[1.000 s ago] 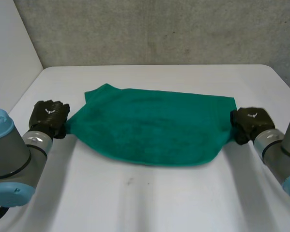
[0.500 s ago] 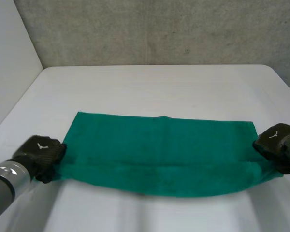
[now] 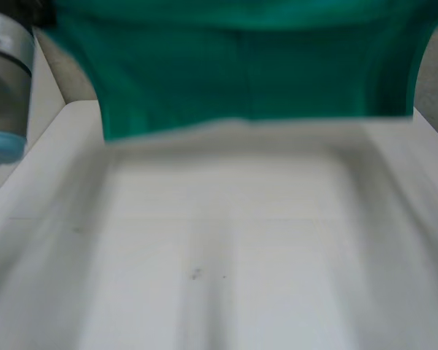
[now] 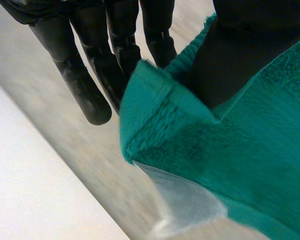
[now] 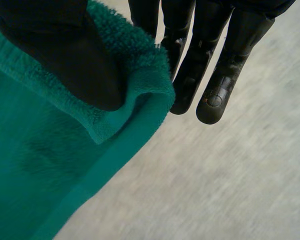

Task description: Fold the towel.

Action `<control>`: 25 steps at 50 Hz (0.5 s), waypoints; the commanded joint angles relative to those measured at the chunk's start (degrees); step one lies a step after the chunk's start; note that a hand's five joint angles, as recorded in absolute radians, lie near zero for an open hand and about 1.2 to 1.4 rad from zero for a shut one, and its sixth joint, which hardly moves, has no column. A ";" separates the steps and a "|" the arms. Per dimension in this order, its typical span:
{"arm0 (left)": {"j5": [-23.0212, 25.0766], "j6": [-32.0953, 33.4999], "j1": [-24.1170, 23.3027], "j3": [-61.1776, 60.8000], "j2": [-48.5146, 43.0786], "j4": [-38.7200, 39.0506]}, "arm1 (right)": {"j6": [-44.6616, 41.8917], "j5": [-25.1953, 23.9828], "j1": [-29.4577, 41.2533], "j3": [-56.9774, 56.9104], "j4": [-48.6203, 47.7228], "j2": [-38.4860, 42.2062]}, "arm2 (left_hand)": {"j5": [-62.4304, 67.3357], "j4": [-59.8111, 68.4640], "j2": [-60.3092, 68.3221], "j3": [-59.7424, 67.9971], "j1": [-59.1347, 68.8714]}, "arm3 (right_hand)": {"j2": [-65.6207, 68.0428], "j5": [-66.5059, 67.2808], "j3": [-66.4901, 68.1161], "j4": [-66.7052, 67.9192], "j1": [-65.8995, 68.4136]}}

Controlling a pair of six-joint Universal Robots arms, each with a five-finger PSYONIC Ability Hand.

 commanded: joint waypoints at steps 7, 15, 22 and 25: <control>0.11 -2.93 1.30 -20.55 1.54 0.64 | -3.51 -8.64 0.50 13.71 10.39 4.19 | 14.76 11.53 11.30 11.48 16.30 | 12.27 13.76 12.26 11.75 24.14; 3.54 -2.50 1.65 -32.42 -5.57 2.75 | -4.48 -8.47 0.33 19.60 11.45 13.24 | 14.76 11.53 11.30 11.48 16.30 | 12.27 13.76 12.26 11.75 24.14; 3.46 -2.41 2.09 -35.33 -8.13 1.97 | -4.57 -8.47 -0.29 21.10 14.26 18.26 | 14.76 11.53 11.30 11.48 16.30 | 12.27 13.76 12.26 11.75 24.14; 3.45 -2.05 3.14 -37.17 -7.17 0.74 | -6.05 -8.38 -0.46 22.59 16.44 17.04 | 14.76 11.53 11.30 11.48 16.30 | 12.27 13.76 12.26 11.75 24.14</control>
